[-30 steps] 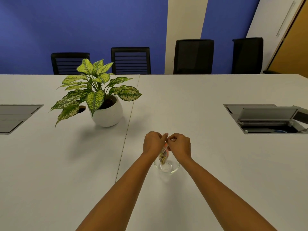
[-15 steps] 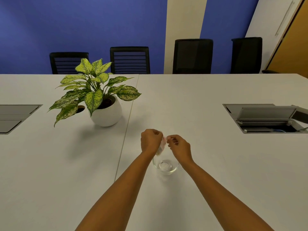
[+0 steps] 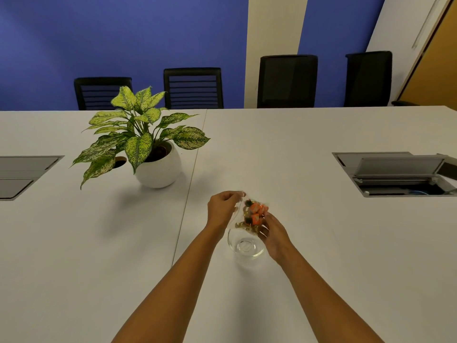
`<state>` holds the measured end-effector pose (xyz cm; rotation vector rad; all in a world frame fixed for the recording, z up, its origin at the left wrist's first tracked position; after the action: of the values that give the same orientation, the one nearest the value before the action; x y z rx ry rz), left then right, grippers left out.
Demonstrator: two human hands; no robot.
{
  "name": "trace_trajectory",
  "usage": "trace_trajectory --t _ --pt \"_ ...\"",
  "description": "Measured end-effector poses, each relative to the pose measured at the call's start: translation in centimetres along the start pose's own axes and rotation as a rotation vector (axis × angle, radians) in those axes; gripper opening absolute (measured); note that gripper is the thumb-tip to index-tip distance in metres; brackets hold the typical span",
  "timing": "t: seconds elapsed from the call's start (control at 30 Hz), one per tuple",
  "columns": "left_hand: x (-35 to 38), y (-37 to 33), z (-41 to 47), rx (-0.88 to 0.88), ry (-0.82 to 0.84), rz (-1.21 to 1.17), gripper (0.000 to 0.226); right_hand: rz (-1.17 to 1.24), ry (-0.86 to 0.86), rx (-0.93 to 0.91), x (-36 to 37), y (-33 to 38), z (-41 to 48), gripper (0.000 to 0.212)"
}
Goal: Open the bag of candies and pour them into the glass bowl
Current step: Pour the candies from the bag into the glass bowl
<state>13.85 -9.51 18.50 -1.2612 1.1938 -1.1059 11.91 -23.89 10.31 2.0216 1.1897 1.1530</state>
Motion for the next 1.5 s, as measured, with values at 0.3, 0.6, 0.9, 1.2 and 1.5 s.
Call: trace_trajectory --t 0.3,0.6,0.9,1.2,1.5 --pt "-1.1 3.3 1.0 -0.113 -0.105 0.077 0.022 -0.253 -0.129 -0.146 -1.9 1.7 0.0 0.033" --pt "-0.4 6.0 0.4 -0.236 -0.188 0.063 0.024 -0.471 -0.240 -0.351 -2.6 1.7 -0.3 0.030" --pt "-0.4 7.2 0.3 -0.376 -0.156 0.054 0.031 -0.644 -0.295 -0.497 -2.6 1.4 -0.6 0.026" --pt "-0.5 8.0 -0.4 -0.430 -0.121 0.050 0.031 -0.859 -0.335 -0.646 -1.7 1.3 -1.6 0.026" --pt "-0.3 8.0 -0.7 -0.437 -0.099 0.054 0.028 -0.998 -0.396 -0.760 -0.7 1.4 -2.2 0.028"
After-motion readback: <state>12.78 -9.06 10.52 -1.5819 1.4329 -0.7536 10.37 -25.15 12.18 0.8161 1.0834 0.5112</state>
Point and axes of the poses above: each hand's wrist, its own z-axis towards the middle knuckle, its own x-axis out of the palm, y = z × x, the point moved 2 cm from there along z, towards the middle knuckle, and after that the axes turned 6 degrees about x, right-handed, at the moved point
